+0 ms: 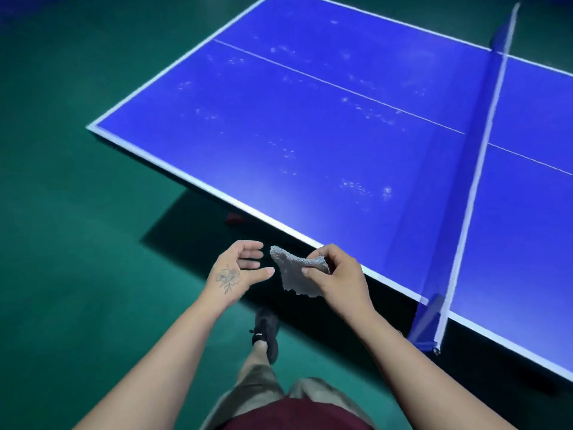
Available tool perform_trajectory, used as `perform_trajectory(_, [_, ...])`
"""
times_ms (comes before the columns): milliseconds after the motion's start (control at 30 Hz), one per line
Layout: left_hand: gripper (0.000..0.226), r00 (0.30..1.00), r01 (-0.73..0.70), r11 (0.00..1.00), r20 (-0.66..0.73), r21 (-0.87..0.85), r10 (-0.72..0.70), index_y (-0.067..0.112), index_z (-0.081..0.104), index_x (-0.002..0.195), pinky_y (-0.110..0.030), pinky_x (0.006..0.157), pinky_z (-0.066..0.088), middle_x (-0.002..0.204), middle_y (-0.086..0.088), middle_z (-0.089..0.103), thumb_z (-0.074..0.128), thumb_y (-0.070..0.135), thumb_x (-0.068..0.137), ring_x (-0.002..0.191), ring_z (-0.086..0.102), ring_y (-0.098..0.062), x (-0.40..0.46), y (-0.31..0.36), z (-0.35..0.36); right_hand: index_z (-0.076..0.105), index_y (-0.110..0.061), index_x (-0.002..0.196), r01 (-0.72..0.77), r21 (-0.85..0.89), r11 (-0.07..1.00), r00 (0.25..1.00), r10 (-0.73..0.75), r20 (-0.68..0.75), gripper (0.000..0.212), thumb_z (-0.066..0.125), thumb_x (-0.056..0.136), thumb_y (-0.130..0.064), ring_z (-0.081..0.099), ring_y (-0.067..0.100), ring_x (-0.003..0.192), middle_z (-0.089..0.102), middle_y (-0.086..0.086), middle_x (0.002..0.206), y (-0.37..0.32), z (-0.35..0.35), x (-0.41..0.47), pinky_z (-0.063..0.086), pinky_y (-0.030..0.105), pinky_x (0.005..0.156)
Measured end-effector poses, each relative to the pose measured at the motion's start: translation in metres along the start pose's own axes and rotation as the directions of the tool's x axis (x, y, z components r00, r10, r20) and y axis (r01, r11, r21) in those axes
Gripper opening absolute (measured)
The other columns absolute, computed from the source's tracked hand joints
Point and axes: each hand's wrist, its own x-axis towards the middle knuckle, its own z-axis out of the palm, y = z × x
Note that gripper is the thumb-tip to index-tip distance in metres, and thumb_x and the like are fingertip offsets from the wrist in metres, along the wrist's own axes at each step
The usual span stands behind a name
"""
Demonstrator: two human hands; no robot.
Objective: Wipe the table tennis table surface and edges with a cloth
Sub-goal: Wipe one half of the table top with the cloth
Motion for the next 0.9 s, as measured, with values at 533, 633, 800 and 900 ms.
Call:
perform_trajectory(533, [0.045, 0.889, -0.033, 0.989, 0.456, 0.147, -0.038, 0.031, 0.067, 0.122, -0.026, 0.080, 0.052, 0.122, 0.000, 0.071, 0.090, 0.019, 0.086, 0.106, 0.071, -0.021, 0.196, 0.074, 0.106, 0.068, -0.025, 0.085, -0.273, 0.201, 0.941, 0.850, 0.334, -0.408, 0.014, 0.080, 0.089, -0.019, 0.062, 0.008, 0.072, 0.071, -0.009, 0.081, 0.030, -0.070, 0.078, 0.047, 0.021, 0.063])
perform_trajectory(633, [0.044, 0.869, -0.033, 0.987, 0.492, 0.157, -0.049, 0.031, 0.066, 0.122, -0.026, 0.080, 0.052, 0.121, 0.001, 0.070, 0.090, 0.019, 0.087, 0.106, 0.070, -0.021, 0.214, 0.079, 0.124, 0.068, -0.025, 0.085, -0.286, 0.242, 0.927, 0.816, 0.367, -0.445, 0.015, 0.081, 0.088, -0.019, 0.063, 0.008, 0.072, 0.071, -0.008, 0.081, 0.039, -0.075, 0.085, 0.046, 0.022, 0.064])
perform_trajectory(800, [0.044, 0.842, -0.032, 0.980, 0.534, 0.196, -0.079, 0.036, 0.067, 0.119, -0.028, 0.084, 0.052, 0.120, 0.003, 0.071, 0.092, 0.023, 0.085, 0.104, 0.071, -0.017, 0.227, 0.074, 0.153, 0.069, -0.026, 0.085, -0.302, 0.313, 0.900, 0.778, 0.423, -0.465, 0.018, 0.083, 0.086, -0.016, 0.065, 0.009, 0.074, 0.072, -0.009, 0.079, 0.060, -0.084, 0.094, 0.051, 0.029, 0.070])
perform_trajectory(900, [0.042, 0.838, -0.012, 0.974, 0.533, 0.226, -0.114, 0.036, 0.066, 0.118, -0.030, 0.084, 0.053, 0.120, 0.003, 0.070, 0.090, 0.024, 0.087, 0.106, 0.071, -0.020, 0.230, 0.068, 0.170, 0.069, -0.033, 0.085, -0.329, 0.345, 0.879, 0.761, 0.463, -0.453, 0.023, 0.084, 0.085, -0.015, 0.066, 0.012, 0.074, 0.072, -0.006, 0.080, 0.078, -0.092, 0.101, 0.052, 0.035, 0.073])
